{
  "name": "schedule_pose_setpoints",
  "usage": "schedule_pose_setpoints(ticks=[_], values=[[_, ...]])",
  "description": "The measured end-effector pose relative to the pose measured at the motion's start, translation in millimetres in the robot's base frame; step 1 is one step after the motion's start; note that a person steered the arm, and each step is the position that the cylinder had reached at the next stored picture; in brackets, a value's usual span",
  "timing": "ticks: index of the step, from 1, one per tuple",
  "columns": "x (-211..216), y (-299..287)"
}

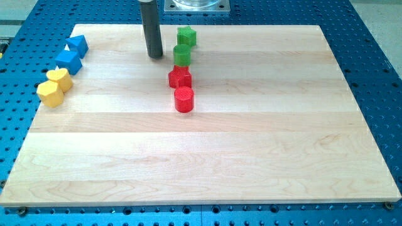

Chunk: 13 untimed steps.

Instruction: Place the triangle into the cube

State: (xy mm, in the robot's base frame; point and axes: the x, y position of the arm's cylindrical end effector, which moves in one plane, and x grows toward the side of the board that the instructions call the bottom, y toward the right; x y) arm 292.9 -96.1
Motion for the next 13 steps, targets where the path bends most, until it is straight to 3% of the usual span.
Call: schedule_pose_setpoints(ticks=[2,3,4,5,6,7,9,13], values=[[9,-6],[33,-22],[82,-30],[163,-36],[227,-81],[252,-134],[211,-209],[83,-209]])
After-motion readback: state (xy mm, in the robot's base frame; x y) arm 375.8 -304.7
